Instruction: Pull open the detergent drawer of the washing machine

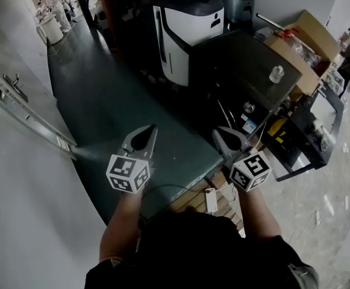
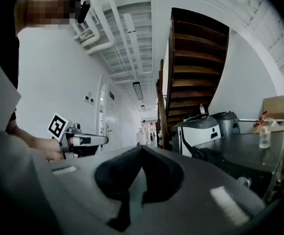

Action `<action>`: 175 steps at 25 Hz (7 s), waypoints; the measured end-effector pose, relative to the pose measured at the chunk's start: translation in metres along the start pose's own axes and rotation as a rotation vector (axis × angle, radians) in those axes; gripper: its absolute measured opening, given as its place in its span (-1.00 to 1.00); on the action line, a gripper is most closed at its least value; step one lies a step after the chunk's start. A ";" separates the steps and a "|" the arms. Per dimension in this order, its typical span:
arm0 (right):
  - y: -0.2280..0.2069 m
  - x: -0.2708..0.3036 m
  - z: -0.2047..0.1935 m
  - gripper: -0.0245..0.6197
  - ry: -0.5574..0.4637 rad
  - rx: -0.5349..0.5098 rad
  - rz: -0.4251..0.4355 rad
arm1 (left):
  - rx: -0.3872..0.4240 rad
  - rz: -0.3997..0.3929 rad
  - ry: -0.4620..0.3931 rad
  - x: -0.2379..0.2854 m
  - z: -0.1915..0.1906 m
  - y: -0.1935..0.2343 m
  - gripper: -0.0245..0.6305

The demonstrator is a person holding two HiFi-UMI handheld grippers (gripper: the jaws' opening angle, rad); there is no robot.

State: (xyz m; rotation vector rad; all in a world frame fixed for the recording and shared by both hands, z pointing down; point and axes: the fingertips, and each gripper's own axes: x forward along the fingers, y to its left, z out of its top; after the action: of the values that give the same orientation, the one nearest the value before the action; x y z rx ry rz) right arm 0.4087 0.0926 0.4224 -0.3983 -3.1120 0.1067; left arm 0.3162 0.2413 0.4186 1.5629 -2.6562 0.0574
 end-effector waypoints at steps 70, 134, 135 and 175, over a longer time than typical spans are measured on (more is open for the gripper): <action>-0.128 0.408 -0.027 -0.92 0.369 0.258 0.026 | -0.089 -0.139 0.185 0.272 0.010 0.349 -0.90; -0.398 0.499 -0.029 -0.92 0.168 0.550 -0.970 | 0.039 -1.067 0.394 0.671 0.003 0.377 -0.89; -0.395 0.491 -0.033 -0.92 0.171 0.559 -0.992 | 0.040 -1.080 0.400 0.672 0.001 0.373 -0.89; -0.439 0.350 -0.154 -0.22 0.295 0.648 -1.147 | 0.190 -1.090 0.690 0.673 -0.130 0.236 -0.47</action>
State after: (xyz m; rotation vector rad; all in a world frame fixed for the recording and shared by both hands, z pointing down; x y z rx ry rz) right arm -0.0383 -0.2327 0.6037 1.1870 -2.3327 0.8585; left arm -0.2115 -0.2229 0.5948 2.2598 -1.1255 0.6449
